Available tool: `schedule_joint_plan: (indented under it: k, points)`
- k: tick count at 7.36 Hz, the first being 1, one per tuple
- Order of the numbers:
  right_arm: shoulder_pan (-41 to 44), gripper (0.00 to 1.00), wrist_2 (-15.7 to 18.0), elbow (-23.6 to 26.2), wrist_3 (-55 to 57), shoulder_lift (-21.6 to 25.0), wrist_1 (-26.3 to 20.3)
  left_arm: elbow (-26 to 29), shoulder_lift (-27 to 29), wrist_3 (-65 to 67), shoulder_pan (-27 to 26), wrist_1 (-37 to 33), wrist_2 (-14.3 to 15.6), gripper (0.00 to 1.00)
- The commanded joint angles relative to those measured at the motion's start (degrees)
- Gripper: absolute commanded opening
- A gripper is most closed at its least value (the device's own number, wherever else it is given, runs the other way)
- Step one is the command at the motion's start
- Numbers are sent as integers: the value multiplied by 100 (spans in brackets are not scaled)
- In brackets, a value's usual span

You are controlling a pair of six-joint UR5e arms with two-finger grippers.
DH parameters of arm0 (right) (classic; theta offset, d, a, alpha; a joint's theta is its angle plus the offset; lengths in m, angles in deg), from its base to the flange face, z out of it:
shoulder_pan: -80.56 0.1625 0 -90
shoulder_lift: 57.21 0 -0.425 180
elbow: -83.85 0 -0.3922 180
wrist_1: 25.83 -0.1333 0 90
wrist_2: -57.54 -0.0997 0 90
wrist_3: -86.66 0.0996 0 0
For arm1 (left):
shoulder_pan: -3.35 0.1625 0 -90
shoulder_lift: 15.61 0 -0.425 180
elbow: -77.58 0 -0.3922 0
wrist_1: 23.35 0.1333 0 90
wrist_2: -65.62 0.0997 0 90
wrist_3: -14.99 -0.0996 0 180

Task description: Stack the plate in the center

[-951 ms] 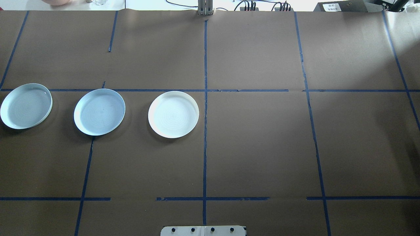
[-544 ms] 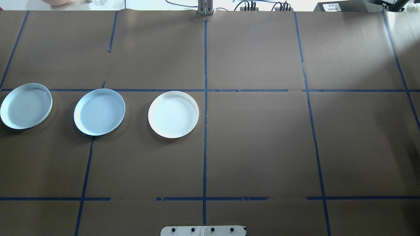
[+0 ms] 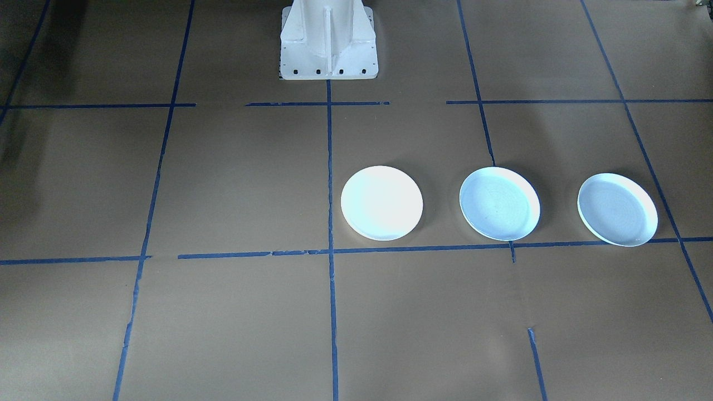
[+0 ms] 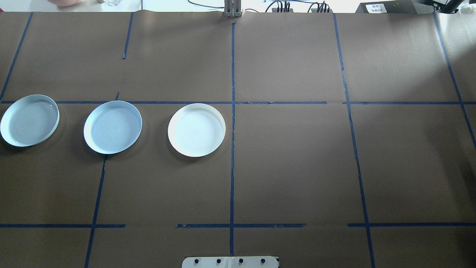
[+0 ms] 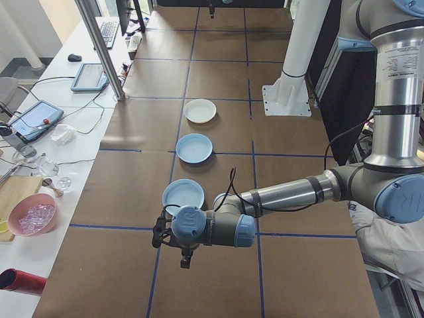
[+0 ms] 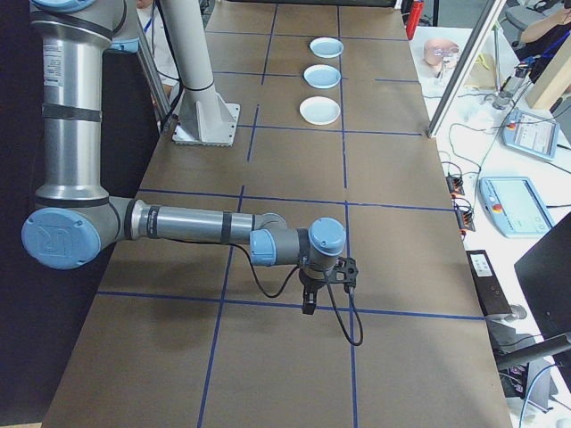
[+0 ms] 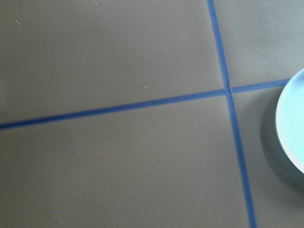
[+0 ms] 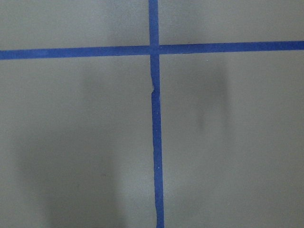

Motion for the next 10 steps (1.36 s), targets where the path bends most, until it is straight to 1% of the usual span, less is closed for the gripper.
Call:
schedule_joint_plan:
  k: [1, 2, 3, 4, 6, 8, 10]
  points:
    - [0, 100, 0, 0, 0, 0, 0, 662, 861, 394, 649, -349, -228, 100]
    - [0, 100, 0, -9, 0, 0, 0, 883, 935, 429, 949, -796, -228, 100]
    - [0, 100, 0, -9, 0, 0, 0, 1111, 1040, 1274, 1282, -1392, -228, 100]
    - [0, 100, 0, -9, 0, 0, 0, 1375, 1102, 1735, 1503, -1894, -193, 100]
    - [0, 100, 0, 0, 0, 0, 0, 1561, 1112, 1748, 1610, -1952, -184, 99]
    - [0, 100, 0, -9, 0, 0, 0, 1658, 1147, 1757, 1882, -1995, -193, 91]
    - [-9, 100, 0, 0, 0, 0, 0, 1808, 1226, 1809, 1953, -2004, -193, 77]
